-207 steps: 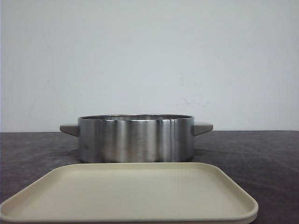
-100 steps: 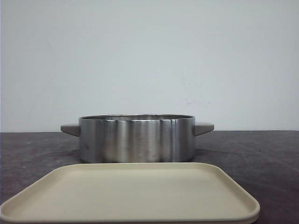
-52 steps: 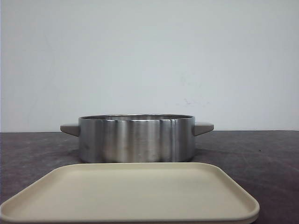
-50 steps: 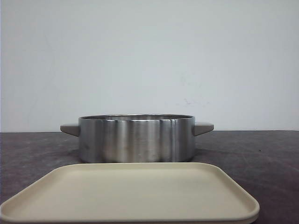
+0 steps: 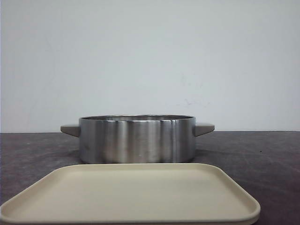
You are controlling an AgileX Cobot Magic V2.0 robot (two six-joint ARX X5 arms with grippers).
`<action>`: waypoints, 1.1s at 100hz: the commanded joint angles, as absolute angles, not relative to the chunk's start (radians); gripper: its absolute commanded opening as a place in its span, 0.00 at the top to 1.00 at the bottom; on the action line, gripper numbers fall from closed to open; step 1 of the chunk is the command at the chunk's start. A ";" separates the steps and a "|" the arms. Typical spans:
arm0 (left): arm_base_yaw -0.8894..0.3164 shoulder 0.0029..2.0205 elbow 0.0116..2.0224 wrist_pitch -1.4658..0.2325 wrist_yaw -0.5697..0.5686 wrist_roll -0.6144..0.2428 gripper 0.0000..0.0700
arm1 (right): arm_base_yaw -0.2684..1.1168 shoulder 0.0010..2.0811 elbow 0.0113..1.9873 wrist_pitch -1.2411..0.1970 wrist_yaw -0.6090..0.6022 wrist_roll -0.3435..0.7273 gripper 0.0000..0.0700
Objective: Steam buns
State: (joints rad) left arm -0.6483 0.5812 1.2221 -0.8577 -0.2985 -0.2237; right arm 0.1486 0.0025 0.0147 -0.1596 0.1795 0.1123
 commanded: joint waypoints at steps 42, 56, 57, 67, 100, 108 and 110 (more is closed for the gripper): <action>-0.361 0.438 0.953 -0.754 -0.186 -0.182 1.00 | 0.148 0.004 0.012 -0.158 0.182 0.123 0.99; -0.265 0.301 0.639 -0.457 -0.138 -0.181 1.00 | 0.148 0.004 0.012 -0.158 0.182 0.123 0.99; -0.258 0.291 0.617 -0.436 -0.130 -0.182 1.00 | 0.148 0.004 0.012 -0.158 0.182 0.123 0.99; -0.195 0.212 0.414 -0.244 -0.099 -0.210 1.00 | 0.148 0.004 0.012 -0.158 0.182 0.123 0.99; -0.067 0.092 0.108 -0.062 0.024 -0.220 1.00 | 0.148 0.004 0.012 -0.158 0.182 0.123 0.99; -0.051 0.082 0.077 -0.057 0.031 -0.217 1.00 | 0.148 0.004 0.012 -0.158 0.182 0.123 0.99; -0.049 0.080 0.072 -0.057 0.030 -0.217 1.00 | 0.148 0.004 0.012 -0.158 0.182 0.123 0.99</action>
